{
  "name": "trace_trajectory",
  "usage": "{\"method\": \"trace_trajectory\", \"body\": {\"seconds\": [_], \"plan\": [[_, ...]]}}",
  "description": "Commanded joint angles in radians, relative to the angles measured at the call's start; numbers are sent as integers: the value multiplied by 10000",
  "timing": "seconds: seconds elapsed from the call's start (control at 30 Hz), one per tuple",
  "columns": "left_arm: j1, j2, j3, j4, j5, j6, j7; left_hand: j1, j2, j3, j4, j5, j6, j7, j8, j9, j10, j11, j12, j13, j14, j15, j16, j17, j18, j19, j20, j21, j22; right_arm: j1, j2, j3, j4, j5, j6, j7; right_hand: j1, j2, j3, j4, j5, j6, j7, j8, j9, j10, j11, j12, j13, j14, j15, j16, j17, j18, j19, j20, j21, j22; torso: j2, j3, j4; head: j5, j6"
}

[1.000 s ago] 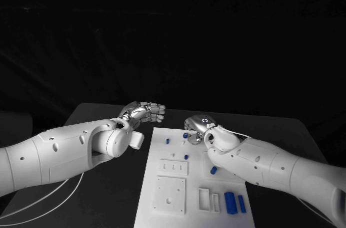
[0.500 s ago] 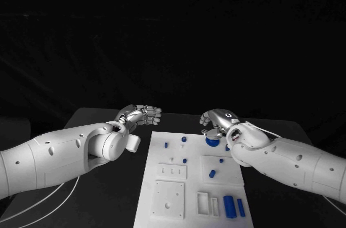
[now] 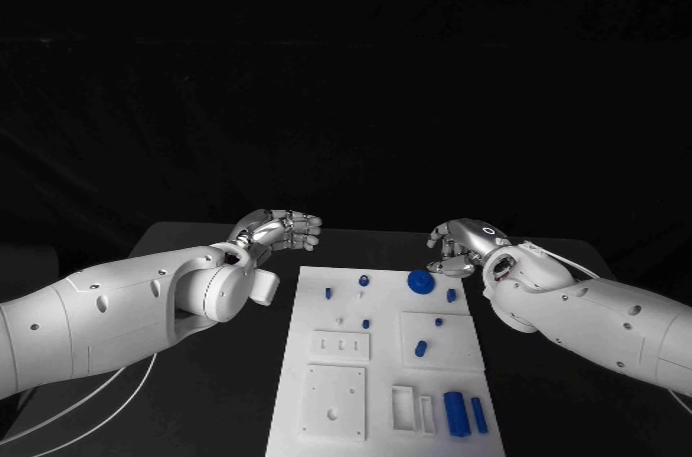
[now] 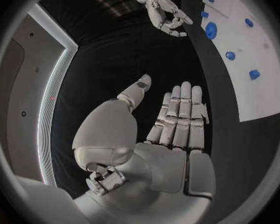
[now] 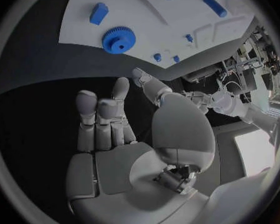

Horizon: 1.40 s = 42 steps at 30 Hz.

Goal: Assemble the parts on the task board

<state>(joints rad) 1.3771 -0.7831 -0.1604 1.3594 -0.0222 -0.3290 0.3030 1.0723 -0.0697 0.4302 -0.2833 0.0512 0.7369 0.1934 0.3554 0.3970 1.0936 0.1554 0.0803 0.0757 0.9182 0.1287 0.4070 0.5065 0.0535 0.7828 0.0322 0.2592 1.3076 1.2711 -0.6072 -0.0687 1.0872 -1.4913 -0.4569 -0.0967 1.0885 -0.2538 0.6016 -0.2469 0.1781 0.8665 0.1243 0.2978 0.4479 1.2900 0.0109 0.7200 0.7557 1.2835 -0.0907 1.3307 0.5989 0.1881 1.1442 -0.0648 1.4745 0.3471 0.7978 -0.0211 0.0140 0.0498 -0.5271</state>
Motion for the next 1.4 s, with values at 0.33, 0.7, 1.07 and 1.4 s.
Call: {"method": "trace_trajectory", "body": {"seconds": [0.33,0.7,1.07,1.4], "plan": [[6,69,5,31,-82,97,165,1,-33,52,-11,25,64,70,-37,-12,16,26,-55,-9,27,23,-72,13,94,-76,-19,63,226,-274,515,-3,-961,667,1645,471,-425,264,-101,-114,442,-266,198,-295,-105,-1630,187,4402,3787,-166,95,756,1128,737,-73,-302,714,563,1,-54,41,-133,-47],[4,69,4,6,-84,92,157,-2,-33,51,-10,25,63,72,-40,-13,8,28,-65,-12,26,24,-76,15,93,-80,-18,64,225,-496,845,-2,-1285,675,1443,382,-457,413,-90,-140,443,-281,178,-281,-102,-1487,169,4786,4071,-205,79,814,1404,737,-93,-444,942,764,3,-57,39,-182,-89],[4,66,4,11,-85,93,142,0,-33,52,-10,25,64,73,-42,-13,6,30,-70,-13,25,25,-79,16,93,-82,-18,65,225,-562,1020,-3,-1566,755,1706,373,-434,538,2,-171,395,-227,163,-244,-92,-1482,155,4855,4106,-212,67,793,1522,737,-154,-476,997,844,5,-54,23,-184,-137],[5,77,4,-13,-87,123,125,-5,-36,50,-8,24,65,74,-45,-14,5,33,-75,-14,24,25,-81,18,91,-85,-17,66,224,-564,994,-3,-1684,946,1875,426,-510,592,25,-139,445,-330,165,-295,-116,-1563,156,4815,4049,-214,67,757,1591,737,-194,-482,1011,888,-11,-62,28,-197,-170]]}}
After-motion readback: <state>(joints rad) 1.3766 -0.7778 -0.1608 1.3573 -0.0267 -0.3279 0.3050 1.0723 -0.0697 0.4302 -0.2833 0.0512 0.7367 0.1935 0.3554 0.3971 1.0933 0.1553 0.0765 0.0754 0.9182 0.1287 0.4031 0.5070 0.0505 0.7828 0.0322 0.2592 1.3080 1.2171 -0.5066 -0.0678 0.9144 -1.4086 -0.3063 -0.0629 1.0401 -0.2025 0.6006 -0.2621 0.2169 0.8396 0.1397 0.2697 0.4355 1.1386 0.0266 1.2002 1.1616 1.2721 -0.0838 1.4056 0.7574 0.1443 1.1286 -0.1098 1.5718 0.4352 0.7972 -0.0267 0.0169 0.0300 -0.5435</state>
